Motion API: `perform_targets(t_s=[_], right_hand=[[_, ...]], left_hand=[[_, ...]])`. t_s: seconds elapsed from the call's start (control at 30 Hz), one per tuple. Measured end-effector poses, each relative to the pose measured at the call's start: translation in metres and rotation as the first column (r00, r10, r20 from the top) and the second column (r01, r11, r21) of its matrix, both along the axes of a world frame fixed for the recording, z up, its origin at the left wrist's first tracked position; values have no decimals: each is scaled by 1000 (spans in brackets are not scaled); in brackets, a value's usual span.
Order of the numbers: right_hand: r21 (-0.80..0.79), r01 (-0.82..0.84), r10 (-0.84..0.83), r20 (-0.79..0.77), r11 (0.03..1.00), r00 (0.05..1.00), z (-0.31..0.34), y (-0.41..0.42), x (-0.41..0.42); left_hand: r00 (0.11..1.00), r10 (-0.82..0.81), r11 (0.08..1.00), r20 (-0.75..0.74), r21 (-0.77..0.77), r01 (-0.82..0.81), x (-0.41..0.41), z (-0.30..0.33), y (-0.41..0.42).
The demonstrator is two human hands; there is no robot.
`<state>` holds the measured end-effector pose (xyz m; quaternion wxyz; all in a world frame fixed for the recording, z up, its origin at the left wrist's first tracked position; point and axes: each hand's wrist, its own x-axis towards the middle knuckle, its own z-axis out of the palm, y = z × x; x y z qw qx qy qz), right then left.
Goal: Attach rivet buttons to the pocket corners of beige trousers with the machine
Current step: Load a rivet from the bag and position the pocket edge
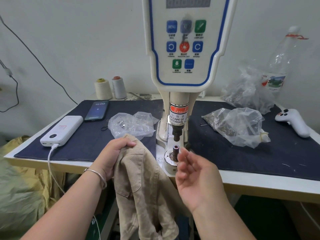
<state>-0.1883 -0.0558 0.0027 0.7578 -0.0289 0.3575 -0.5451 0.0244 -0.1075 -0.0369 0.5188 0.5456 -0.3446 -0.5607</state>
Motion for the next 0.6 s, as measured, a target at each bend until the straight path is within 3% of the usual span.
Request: perform_targets(t_s=[0.07, 0.13, 0.23, 0.3, 0.37, 0.47, 0.53, 0.6], right_hand=[[-54, -1, -10, -209, 999, 978, -7, 15, 11], [-246, -110, -8, -433, 963, 901, -9, 29, 26], [-540, -389, -228, -756, 746, 613, -5, 23, 55], [-592, -482, -409, -802, 646, 436, -1, -4, 76], [-537, -563, -488, -835, 628, 252, 2, -41, 95], [-304, -717, -541, -833, 628, -121, 0, -94, 117], [-108, -773, -593, -710, 626, -381, -5, -116, 129], [34, -789, -626, -588, 613, -512, -10, -131, 139]], left_hand=[[1000, 2, 1000, -20, 17, -2, 0, 2, 0], [999, -17, 999, -33, 31, 18, -1, 5, 3], [997, -32, 999, 75, -28, 35, 7, 13, 7], [968, 15, 995, 249, -98, 10, 18, 16, 7], [920, 64, 992, 386, -127, -15, 26, 15, 5], [892, 74, 992, 446, -123, -21, 29, 6, 2], [887, 71, 992, 456, -124, -15, 29, 2, -2], [883, 65, 992, 465, -124, -8, 32, 0, -6]])
